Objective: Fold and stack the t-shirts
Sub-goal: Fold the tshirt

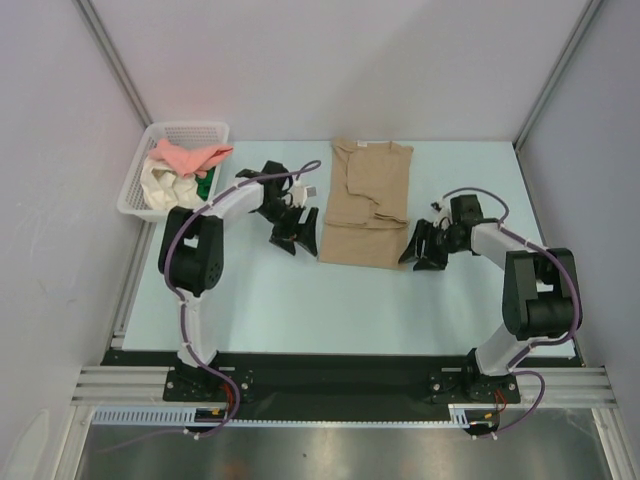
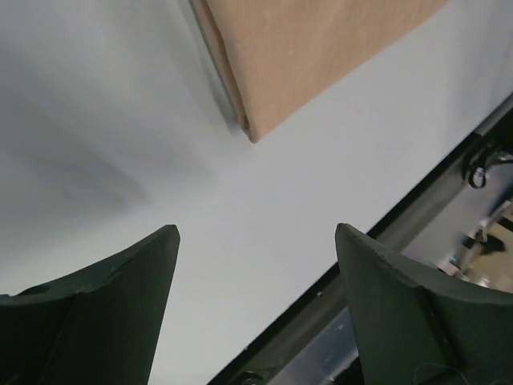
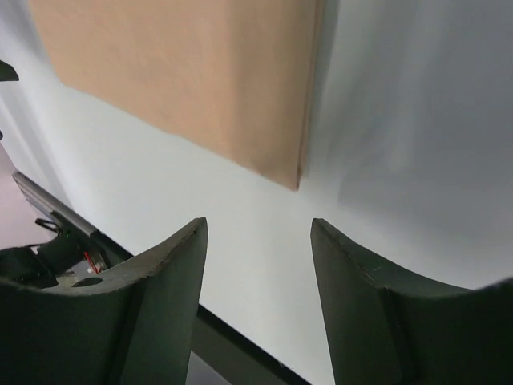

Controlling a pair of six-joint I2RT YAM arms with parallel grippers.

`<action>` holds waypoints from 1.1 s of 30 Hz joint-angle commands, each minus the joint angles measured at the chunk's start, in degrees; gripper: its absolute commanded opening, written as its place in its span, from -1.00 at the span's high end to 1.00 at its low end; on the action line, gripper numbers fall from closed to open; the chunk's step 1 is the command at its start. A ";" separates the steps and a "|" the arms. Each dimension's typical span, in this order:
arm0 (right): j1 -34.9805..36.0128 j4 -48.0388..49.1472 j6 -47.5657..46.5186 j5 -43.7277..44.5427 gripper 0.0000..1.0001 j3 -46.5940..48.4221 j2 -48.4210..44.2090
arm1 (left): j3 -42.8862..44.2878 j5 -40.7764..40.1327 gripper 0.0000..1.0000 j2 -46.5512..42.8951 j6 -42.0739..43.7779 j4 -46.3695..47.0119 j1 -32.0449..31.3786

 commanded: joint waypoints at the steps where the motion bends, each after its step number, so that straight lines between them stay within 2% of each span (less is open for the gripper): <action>1: 0.62 0.82 1.24 -2.28 -0.21 -2.24 -0.81 | -3.06 8.97 -0.69 1.43 -3.91 1.21 -0.44; 4: 0.62 3.01 1.58 -1.49 -0.21 -2.95 -0.03 | -2.10 11.35 -0.68 3.98 -5.58 2.88 -0.36; 8: 0.88 5.13 2.29 -1.13 -0.16 -2.78 1.38 | 0.45 10.83 -0.60 6.88 -6.46 3.42 -0.71; 16: 1.24 6.45 2.55 -0.43 -0.17 -1.64 4.98 | 1.77 8.54 -0.58 9.18 -6.64 3.86 -0.80; 20: 1.32 6.37 2.73 -0.61 -0.13 -0.67 6.30 | 2.56 9.24 -0.52 10.32 -6.20 3.07 -0.80; 26: 1.59 6.36 2.64 -0.87 0.00 0.65 8.41 | 2.56 8.89 -0.28 11.38 -6.11 3.07 -0.80; 33: 2.11 6.37 3.08 -0.87 0.05 0.74 9.29 | 5.46 7.49 -0.23 13.40 -6.11 3.33 -1.32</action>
